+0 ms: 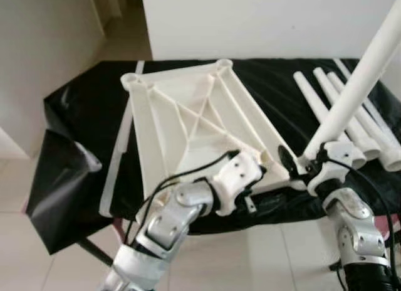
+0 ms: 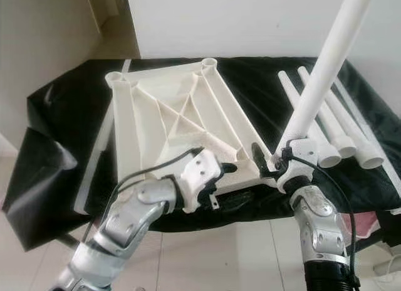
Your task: Building children table
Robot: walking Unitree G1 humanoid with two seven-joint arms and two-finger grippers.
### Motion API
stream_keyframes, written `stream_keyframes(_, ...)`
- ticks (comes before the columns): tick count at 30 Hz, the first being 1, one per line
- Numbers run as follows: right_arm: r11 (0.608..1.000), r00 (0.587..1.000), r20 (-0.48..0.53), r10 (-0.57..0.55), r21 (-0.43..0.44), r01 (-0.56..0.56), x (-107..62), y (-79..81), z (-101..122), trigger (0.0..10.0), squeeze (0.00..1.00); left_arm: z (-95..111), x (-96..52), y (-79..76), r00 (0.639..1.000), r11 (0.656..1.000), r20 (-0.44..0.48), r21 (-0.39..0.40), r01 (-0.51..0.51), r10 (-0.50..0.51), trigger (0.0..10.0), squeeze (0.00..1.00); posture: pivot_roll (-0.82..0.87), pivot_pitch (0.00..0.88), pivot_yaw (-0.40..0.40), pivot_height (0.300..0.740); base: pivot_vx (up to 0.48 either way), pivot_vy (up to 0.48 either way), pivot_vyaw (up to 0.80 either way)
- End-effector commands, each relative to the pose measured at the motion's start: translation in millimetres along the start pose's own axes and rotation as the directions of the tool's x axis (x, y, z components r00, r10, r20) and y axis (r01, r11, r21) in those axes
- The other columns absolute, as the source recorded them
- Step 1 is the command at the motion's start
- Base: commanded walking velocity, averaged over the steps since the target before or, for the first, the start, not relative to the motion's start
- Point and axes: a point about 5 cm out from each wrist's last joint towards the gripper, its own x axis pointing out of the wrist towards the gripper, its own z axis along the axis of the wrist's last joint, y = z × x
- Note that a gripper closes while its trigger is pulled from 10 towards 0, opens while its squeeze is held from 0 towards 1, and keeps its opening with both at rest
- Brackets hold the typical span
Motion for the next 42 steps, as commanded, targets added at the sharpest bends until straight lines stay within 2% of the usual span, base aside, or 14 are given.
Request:
stream_keyframes(1, 0.995, 0.995, -0.012, 0.094, 0.01, -0.094, 4.4, 9.8, -6, 10.0, 0.0, -6, 0.4, -0.9, 1.0, 1.0, -0.012, 0.02, -0.024, 0.024, 10.0, 0.0, -0.07, 0.037, -0.023, 0.74, 0.0, 0.0, 0.0)
stream_keyframes(6, 0.984, 0.984, -0.036, 0.175, -0.014, -0.176, 10.8, 5.1, -11, 10.0, 0.0, -10, 1.9, 4.3, 0.995, 0.997, -0.07, 0.048, -0.065, 0.069, 10.0, 0.0, -0.06, 0.021, -0.019, 0.74, 0.0, 0.0, 0.0)
stream_keyframes(12, 0.972, 0.972, -0.053, 0.229, -0.043, -0.231, 19.1, -1.6, -11, 10.0, 0.0, -5, 3.6, 10.7, 0.993, 0.993, -0.055, 0.06, -0.104, 0.107, 10.0, 0.0, -0.05, 0.0, -0.006, 0.74, 0.0, 0.0, 0.0)
stream_keyframes(17, 0.957, 0.958, -0.076, 0.278, -0.068, -0.283, 22.5, -5.3, -12, 10.0, 0.0, -6, 5.9, 13.6, 0.989, 0.985, -0.061, 0.118, -0.124, 0.132, 10.0, 0.0, -0.05, 0.0, -0.004, 0.74, 0.0, 0.0, 0.0)
stream_keyframes(18, 0.955, 0.955, -0.078, 0.285, -0.067, -0.29, 22.5, -5.8, -13, 9.3, 0.0, -5, 6.3, 14.3, 0.989, 0.985, -0.056, 0.116, -0.129, 0.136, 10.0, 0.0, -0.05, 0.0, -0.004, 0.74, 0.0, 0.0, 0.0)
stream_keyframes(22, 0.952, 0.952, -0.084, 0.295, -0.064, -0.301, 21.6, -7.0, -15, 9.2, 0.0, -4, 7.3, 17.9, 0.985, 0.982, -0.047, 0.105, -0.158, 0.164, 10.0, 0.0, -0.05, 0.0, -0.006, 0.74, 0.0, 0.0, 0.0)
stream_keyframes(23, 0.95, 0.95, -0.089, 0.298, -0.065, -0.304, 20.0, -7.5, -16, 3.7, 0.0, -4, 7.9, 19.6, 0.984, 0.981, -0.046, 0.092, -0.17, 0.175, 10.0, 0.0, -0.06, 0.0, -0.008, 0.74, 0.0, 0.0, 0.0)
stream_keyframes(24, 0.95, 0.95, -0.089, 0.298, -0.065, -0.304, 20.0, -7.5, -16, 3.7, 0.0, -4, 7.9, 19.6, 0.984, 0.981, -0.046, 0.092, -0.17, 0.175, 10.0, 0.0, -0.06, 0.0, -0.008, 0.74, 0.0, 0.0, 0.0)
stream_keyframes(26, 0.949, 0.949, -0.098, 0.301, -0.064, -0.308, 17.1, -9.3, -19, 0.0, 0.0, -4, 8.8, 20.8, 0.982, 0.981, -0.05, 0.08, -0.177, 0.182, 10.0, 0.0, -0.06, 0.0, -0.013, 0.74, 0.0, 0.0, 0.0)
stream_keyframes(35, 0.958, 0.954, -0.112, 0.279, -0.028, -0.284, 10.2, -14.4, -27, 0.0, 0.0, -5, 7.3, 26.0, 0.974, 0.97, -0.053, 0.116, -0.214, 0.221, 10.0, 0.0, -0.07, 0.0, -0.014, 0.74, 0.0, 0.0, 0.0)
stream_keyframes(36, 0.962, 0.956, -0.112, 0.27, -0.013, -0.273, 9.6, -13.8, -29, 5.3, 0.0, -5, 6.4, 27.8, 0.971, 0.964, -0.041, 0.133, -0.229, 0.236, 10.0, 0.0, -0.07, 0.0, -0.013, 0.74, 0.0, 0.0, 0.0)
stream_keyframes(37, 0.962, 0.956, -0.112, 0.27, -0.013, -0.273, 9.6, -13.8, -29, 5.3, 0.0, -5, 6.4, 27.8, 0.971, 0.964, -0.041, 0.133, -0.229, 0.236, 10.0, 0.0, -0.07, 0.0, -0.013, 0.74, 0.0, 0.0, 0.0)
stream_keyframes(38, 0.965, 0.959, -0.114, 0.261, 0.002, -0.262, 9.5, -13.2, -30, 10.0, 0.0, -5, 6.0, 28.6, 0.97, 0.963, -0.037, 0.135, -0.234, 0.241, 10.0, 0.0, -0.07, 0.0, -0.012, 0.74, 0.0, 0.0, 0.0)
stream_keyframes(42, 0.972, 0.965, -0.113, 0.235, 0.044, -0.232, 8.9, -11.1, -33, 10.0, 0.0, -7, 6.0, 30.8, 0.967, 0.961, -0.042, 0.13, -0.245, 0.252, 10.0, 0.0, -0.07, 0.0, -0.015, 0.74, 0.0, 0.0, 0.0)
